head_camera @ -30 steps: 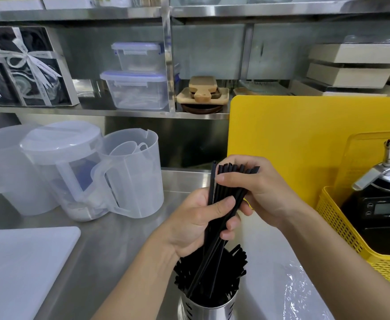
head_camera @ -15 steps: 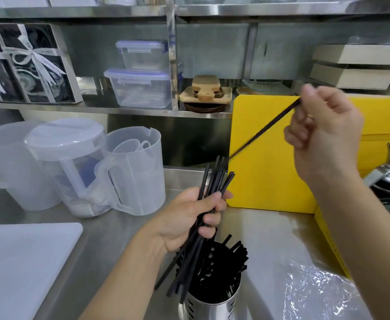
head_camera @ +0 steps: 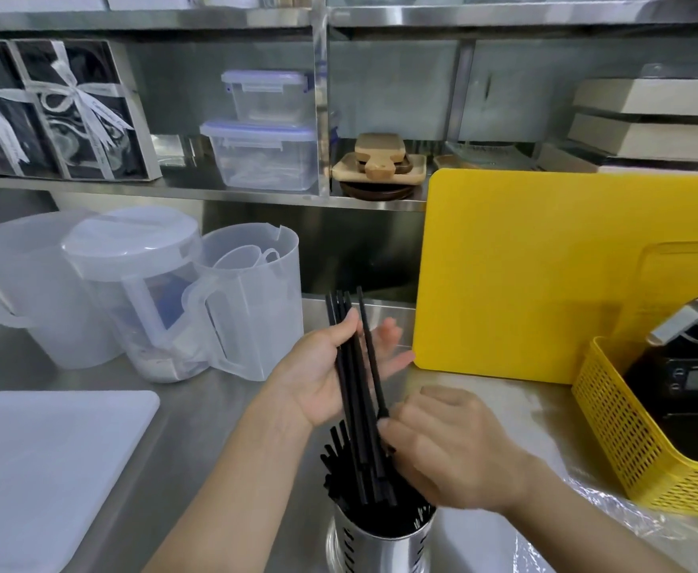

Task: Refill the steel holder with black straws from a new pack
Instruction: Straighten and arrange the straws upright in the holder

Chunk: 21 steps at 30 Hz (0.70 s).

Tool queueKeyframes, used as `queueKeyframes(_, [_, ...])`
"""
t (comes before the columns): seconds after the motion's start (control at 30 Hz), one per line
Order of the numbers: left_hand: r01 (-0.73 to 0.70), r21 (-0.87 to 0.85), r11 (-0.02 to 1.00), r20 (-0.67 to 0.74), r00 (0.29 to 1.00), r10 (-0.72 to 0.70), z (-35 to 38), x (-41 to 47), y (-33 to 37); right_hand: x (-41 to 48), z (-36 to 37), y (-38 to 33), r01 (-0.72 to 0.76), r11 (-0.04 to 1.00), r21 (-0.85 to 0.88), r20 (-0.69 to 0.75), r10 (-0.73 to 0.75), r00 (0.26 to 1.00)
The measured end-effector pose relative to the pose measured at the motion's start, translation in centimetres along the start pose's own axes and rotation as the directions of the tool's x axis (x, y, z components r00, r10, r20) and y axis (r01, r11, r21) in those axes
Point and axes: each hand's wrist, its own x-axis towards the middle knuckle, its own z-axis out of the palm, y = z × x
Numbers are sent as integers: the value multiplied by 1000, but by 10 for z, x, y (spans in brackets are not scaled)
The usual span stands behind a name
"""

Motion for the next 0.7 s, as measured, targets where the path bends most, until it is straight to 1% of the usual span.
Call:
queueKeyframes(0.03, [9, -55, 998, -28, 1000, -11, -1, 0, 2, -3, 2, -2, -8, 999, 53, 27, 6, 1000])
queueKeyframes(0.07, [2, -75, 997, -55, 998, -6, -3, 1, 4, -4, 2, -2, -49, 991, 122, 42, 45, 998])
queueKeyframes(0.1, [-32, -34, 999, -76, 997, 29, -5, 3, 4, -6, 1, -1, -126, 972, 200, 42, 120, 992])
queueKeyframes(0.13, [-98, 69, 993, -103, 989, 105, -8, 5, 3, -6, -1, 2, -224, 937, 269, 15, 228, 973])
queueKeyframes(0.17, [-173, 212, 962, -123, 972, 202, -8, 6, 0, -3, -4, 5, -330, 889, 319, -37, 359, 932])
queueKeyframes(0.2, [-239, 368, 899, -129, 944, 304, -7, 7, -3, 4, -7, 8, -434, 825, 363, -102, 498, 861])
queueKeyframes(0.23, [-282, 499, 820, -121, 914, 387, -5, 6, -7, 13, -9, 13, -532, 738, 416, -156, 634, 757])
queueKeyframes(0.27, [-310, 592, 744, -102, 887, 450, -2, 6, -12, 24, -11, 18, -610, 632, 478, -173, 748, 640])
queueKeyframes(0.3, [-328, 656, 679, -80, 865, 495, 0, 6, -16, 35, -13, 22, -667, 526, 528, -136, 827, 545])
queueKeyframes(0.33, [-341, 705, 622, -48, 852, 522, 1, 8, -20, 46, -13, 26, -711, 440, 548, -61, 869, 491])
queueKeyframes(0.37, [-349, 743, 572, -10, 848, 530, 2, 9, -23, 55, -11, 28, -748, 386, 540, 14, 885, 466])
queueKeyframes(0.4, [-358, 771, 527, 40, 853, 520, 3, 11, -26, 63, -10, 28, -782, 353, 514, 74, 890, 450])
queueKeyframes(0.47, [-387, 803, 453, 136, 860, 493, 5, 12, -31, 73, -5, 26, -839, 321, 438, 147, 896, 420])
queueKeyframes(0.5, [-400, 806, 436, 164, 859, 485, 6, 11, -32, 77, -2, 25, -865, 317, 390, 166, 899, 405])
queueKeyframes(0.53, [-408, 805, 432, 172, 856, 487, 6, 10, -33, 79, 0, 25, -886, 319, 338, 178, 902, 393])
queueKeyframes(0.6, [-407, 796, 449, 160, 856, 492, 6, 7, -32, 81, 1, 26, -903, 337, 267, 201, 897, 394])
queueKeyframes(0.63, [-401, 782, 477, 141, 859, 492, 5, 6, -31, 82, 0, 27, -900, 340, 271, 219, 889, 402])
queueKeyframes(0.7, [-381, 737, 559, 92, 875, 476, 3, 5, -30, 84, -3, 32, -881, 318, 350, 218, 887, 407])
